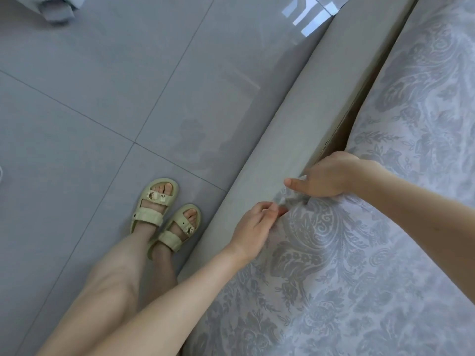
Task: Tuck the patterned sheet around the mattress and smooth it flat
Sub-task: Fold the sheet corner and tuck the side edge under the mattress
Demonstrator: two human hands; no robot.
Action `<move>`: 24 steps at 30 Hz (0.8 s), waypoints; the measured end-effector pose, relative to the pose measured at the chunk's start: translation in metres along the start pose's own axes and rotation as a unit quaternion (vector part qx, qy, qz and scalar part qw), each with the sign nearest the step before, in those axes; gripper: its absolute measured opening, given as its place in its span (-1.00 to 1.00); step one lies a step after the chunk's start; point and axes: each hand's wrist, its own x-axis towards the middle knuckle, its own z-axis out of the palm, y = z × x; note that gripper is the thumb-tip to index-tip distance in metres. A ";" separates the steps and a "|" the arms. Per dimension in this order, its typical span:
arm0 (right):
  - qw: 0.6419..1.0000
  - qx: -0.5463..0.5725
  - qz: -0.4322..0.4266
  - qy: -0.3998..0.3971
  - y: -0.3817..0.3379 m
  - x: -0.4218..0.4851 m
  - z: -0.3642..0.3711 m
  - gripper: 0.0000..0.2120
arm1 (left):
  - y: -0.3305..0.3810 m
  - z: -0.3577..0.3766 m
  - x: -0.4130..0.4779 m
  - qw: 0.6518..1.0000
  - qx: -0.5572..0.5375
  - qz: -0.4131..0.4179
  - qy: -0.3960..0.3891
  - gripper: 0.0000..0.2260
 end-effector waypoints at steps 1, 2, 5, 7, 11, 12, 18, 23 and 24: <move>1.000 0.003 -0.004 0.001 0.001 -0.004 -0.001 -0.14 | 0.004 0.002 -0.002 0.998 0.047 0.035 0.009 -0.61; 1.000 0.011 -0.007 -0.004 0.002 -0.008 -0.002 -0.15 | 0.005 0.006 -0.003 0.995 0.087 0.056 0.000 -0.56; 0.997 0.052 -0.005 -0.058 0.005 -0.018 -0.005 -0.16 | 0.014 0.026 -0.007 0.992 -0.002 -0.040 -0.120 -0.49; 0.994 0.084 0.000 -0.064 0.006 -0.021 -0.009 -0.17 | 0.018 0.036 0.000 0.944 -0.172 -0.173 -0.223 -0.41; 0.985 0.164 0.009 -0.046 0.016 -0.015 -0.020 -0.10 | 0.022 0.036 0.029 0.899 -0.222 -0.276 -0.256 -0.35; 0.985 0.163 0.014 -0.048 0.016 -0.014 -0.023 -0.11 | 0.022 0.033 0.034 0.899 -0.219 -0.286 -0.249 -0.33; 0.984 0.082 0.052 -0.151 0.008 0.014 -0.022 -0.09 | 0.010 0.006 0.028 0.914 -0.277 -0.241 -0.172 -0.26; 0.988 -0.004 0.062 -0.138 -0.004 0.059 0.005 0.33 | -0.001 0.024 0.015 0.927 -0.185 -0.241 -0.219 -0.37; 0.988 0.003 0.063 -0.138 -0.004 0.064 0.007 0.33 | 0.001 0.027 0.017 0.930 -0.178 -0.239 -0.216 -0.39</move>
